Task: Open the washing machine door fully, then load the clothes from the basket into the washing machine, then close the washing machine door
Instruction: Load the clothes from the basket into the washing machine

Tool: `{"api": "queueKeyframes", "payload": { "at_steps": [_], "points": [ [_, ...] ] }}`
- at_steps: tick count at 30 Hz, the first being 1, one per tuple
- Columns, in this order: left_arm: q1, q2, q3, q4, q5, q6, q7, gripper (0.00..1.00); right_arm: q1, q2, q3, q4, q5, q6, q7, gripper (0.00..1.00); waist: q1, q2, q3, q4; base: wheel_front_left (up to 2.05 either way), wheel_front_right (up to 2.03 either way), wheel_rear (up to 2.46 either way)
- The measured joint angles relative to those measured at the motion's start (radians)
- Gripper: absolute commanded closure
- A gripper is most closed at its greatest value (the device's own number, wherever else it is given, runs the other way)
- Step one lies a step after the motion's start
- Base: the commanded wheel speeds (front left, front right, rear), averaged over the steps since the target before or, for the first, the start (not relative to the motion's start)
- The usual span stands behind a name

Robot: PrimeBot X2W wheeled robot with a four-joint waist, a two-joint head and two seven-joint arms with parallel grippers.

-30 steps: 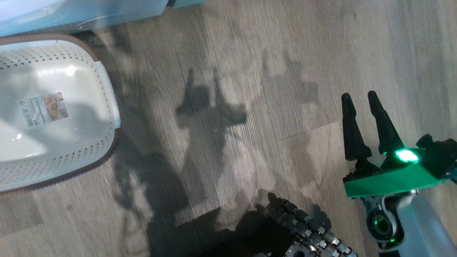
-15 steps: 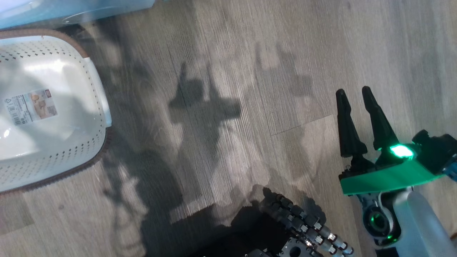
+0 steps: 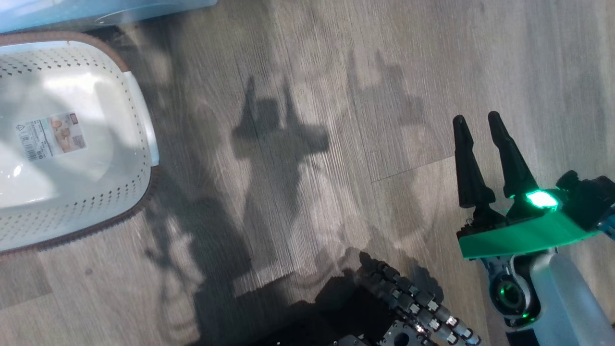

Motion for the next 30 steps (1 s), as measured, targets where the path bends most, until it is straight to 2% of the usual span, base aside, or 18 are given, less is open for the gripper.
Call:
{"api": "queueKeyframes", "payload": {
  "at_steps": [4,7,9,10,19,24,30],
  "points": [
    [0.011,-0.015,0.001,0.047,-0.037,-0.008,0.096,1.0,-0.005,0.0,0.0,0.008,0.0,0.0,0.0,0.0,0.0,0.0,-0.004,0.005,0.0,0.0,0.0],
    [0.015,-0.026,0.002,0.06,-0.049,-0.002,0.113,1.0,-0.011,0.0,0.0,0.013,0.0,0.0,0.0,0.0,0.0,0.0,-0.008,0.008,0.0,0.0,0.0],
    [0.015,-0.03,0.002,0.064,-0.058,0.001,0.118,0.17,-0.012,0.0,-0.001,0.015,0.0,0.0,0.0,0.0,0.0,0.0,-0.013,0.011,0.0,0.0,0.0],
    [0.017,-0.034,0.004,0.064,-0.062,0.001,0.114,0.0,-0.012,0.0,-0.004,0.017,-0.001,0.0,0.0,0.0,0.0,0.0,-0.016,0.014,0.0,0.0,0.0],
    [0.174,-0.115,0.008,0.023,-0.098,0.003,-0.016,0.0,-0.011,0.0,-0.055,0.018,-0.032,0.0,0.0,0.0,0.0,0.0,-0.063,0.063,0.0,0.0,0.0],
    [0.306,-0.146,0.014,-0.081,-0.109,0.05,-0.093,0.0,-0.008,0.0,-0.09,0.018,-0.057,0.0,0.0,0.0,-0.0001,0.0,-0.099,0.091,0.0,0.0,0.0],
    [0.483,-0.151,0.033,-0.264,-0.117,0.11,-0.169,0.0,0.014,0.0,-0.128,0.017,-0.084,0.0,0.0,0.0,-0.0001,0.0,-0.146,0.123,0.0,0.0,0.0]
  ]
}}
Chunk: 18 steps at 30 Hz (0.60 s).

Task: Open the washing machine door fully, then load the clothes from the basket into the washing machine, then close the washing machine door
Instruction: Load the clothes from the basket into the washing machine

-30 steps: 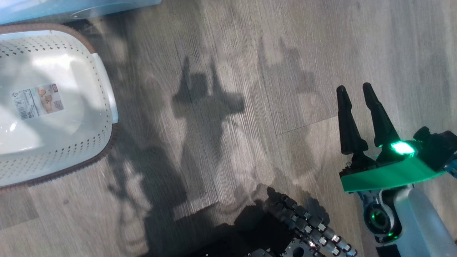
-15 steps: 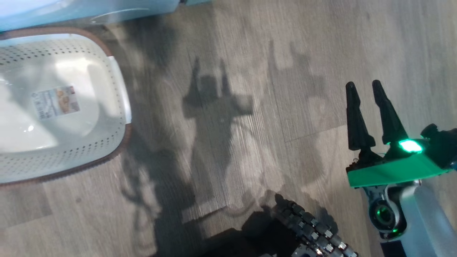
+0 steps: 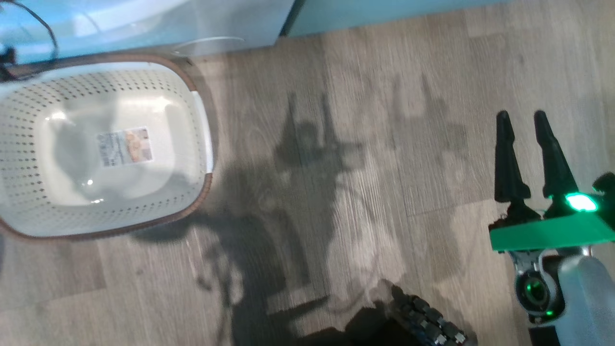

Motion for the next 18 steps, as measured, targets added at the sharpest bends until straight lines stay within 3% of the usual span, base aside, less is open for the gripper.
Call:
{"api": "queueKeyframes", "payload": {
  "at_steps": [12,18],
  "points": [
    [0.484,-0.015,0.044,-0.492,-0.011,0.192,-0.107,0.0,0.041,0.0,-0.049,-0.006,-0.071,0.0,0.0,0.0,-0.0001,0.0,-0.108,0.067,0.0,0.0,0.0],
    [0.714,-0.027,0.056,-0.675,0.012,0.267,-0.128,0.0,0.083,0.0,-0.063,-0.004,-0.112,0.0,0.0,0.0,-0.0001,0.0,-0.169,0.101,0.0,0.0,0.0]
  ]
}}
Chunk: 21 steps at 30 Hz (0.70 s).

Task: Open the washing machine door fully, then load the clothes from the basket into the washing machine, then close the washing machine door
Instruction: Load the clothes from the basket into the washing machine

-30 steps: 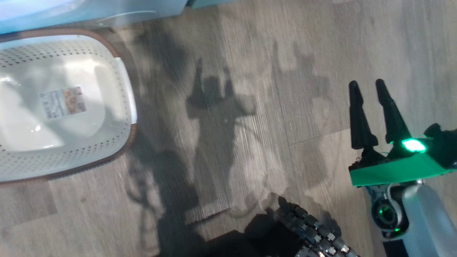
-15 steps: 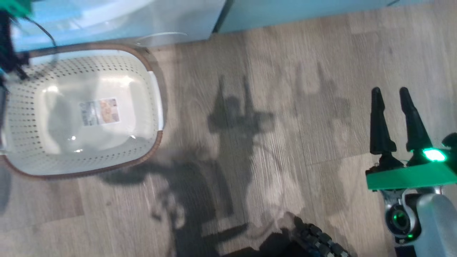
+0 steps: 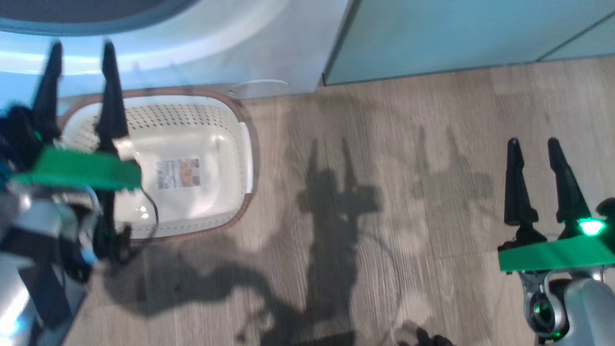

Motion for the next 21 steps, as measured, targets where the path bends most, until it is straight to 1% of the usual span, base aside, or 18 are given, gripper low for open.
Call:
{"api": "queueKeyframes", "payload": {
  "at_steps": [2,6,7,14,21],
  "points": [
    [0.057,-0.008,-0.002,-0.038,0.009,0.018,-0.009,0.0,0.01,0.0,0.0,0.003,-0.016,0.0,0.0,0.0,0.0,0.0,-0.021,0.013,0.0,0.0,0.0],
    [0.152,-0.034,-0.027,-0.086,0.024,0.023,-0.018,0.0,0.022,0.0,-0.004,0.012,-0.049,0.0,0.0,0.0,0.0001,0.0,-0.069,0.038,0.0,0.0,0.0],
    [0.152,-0.034,-0.027,-0.086,0.024,0.023,-0.018,0.0,0.022,0.0,-0.004,0.012,-0.049,0.0,0.0,0.0,0.0001,0.0,-0.069,0.038,0.0,0.0,0.0],
    [0.3,-0.082,-0.06,-0.106,0.031,0.024,-0.031,0.0,0.11,0.0,-0.011,0.032,-0.098,0.0,0.0,0.0,0.0,0.0,-0.174,0.08,0.0,0.0,0.0],
    [0.408,-0.128,-0.061,-0.11,0.049,0.024,-0.038,0.0,0.15,0.0,-0.007,0.041,-0.122,0.0,0.0,0.0,0.0,0.0,-0.271,0.111,0.0,0.0,0.0]
  ]
}}
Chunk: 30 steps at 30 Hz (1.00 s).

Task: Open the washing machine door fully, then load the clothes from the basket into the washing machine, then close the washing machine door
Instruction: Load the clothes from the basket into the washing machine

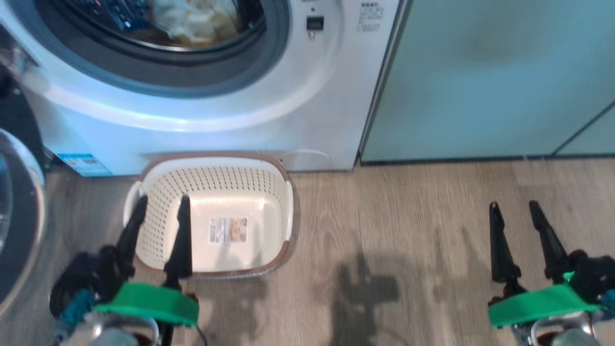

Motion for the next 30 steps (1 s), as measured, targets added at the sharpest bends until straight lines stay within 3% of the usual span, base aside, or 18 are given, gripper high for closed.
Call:
{"api": "queueKeyframes", "payload": {
  "at_steps": [6,16,30],
  "points": [
    [0.08,-0.034,-0.006,0.017,0.028,-0.004,-0.001,0.0,0.06,0.0,0.007,0.008,-0.012,0.0,0.0,0.0,0.0,0.0,-0.076,0.022,0.0,0.0,0.0],
    [0.144,-0.085,-0.003,0.042,0.063,-0.053,-0.004,0.0,0.128,0.0,0.015,-0.006,-0.013,0.0,0.016,0.0,0.0,0.0,-0.178,0.056,0.0,0.0,0.0],
    [0.16,-0.106,0.004,0.063,0.086,-0.076,-0.004,0.0,0.165,0.0,0.013,-0.037,-0.021,0.0,0.034,0.0,0.0001,0.0,-0.212,0.069,0.0,0.0,0.0]
  ]
}}
